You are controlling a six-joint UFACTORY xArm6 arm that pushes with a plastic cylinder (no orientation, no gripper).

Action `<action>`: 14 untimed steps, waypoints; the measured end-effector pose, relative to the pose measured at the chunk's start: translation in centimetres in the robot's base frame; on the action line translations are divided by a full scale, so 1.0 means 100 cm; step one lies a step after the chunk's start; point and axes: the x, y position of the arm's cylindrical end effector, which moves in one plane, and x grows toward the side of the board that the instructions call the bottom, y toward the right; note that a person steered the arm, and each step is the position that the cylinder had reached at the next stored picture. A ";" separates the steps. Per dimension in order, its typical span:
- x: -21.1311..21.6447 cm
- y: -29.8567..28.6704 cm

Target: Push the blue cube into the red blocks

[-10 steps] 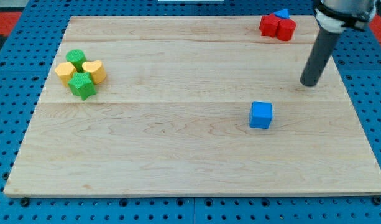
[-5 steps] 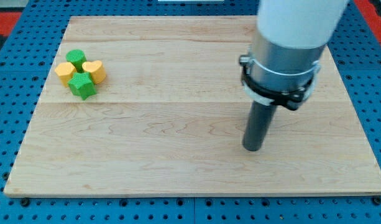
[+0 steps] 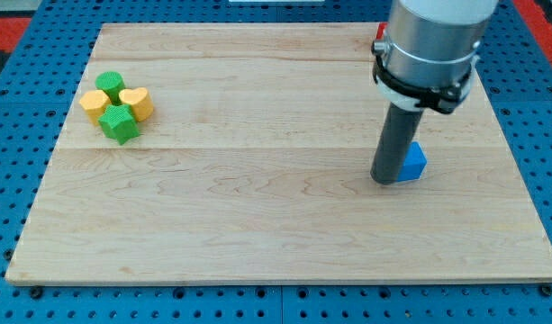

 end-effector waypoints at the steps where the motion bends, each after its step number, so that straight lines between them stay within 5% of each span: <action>1: 0.009 0.005; 4: -0.044 0.008; 9: -0.039 0.065; 14: -0.104 0.085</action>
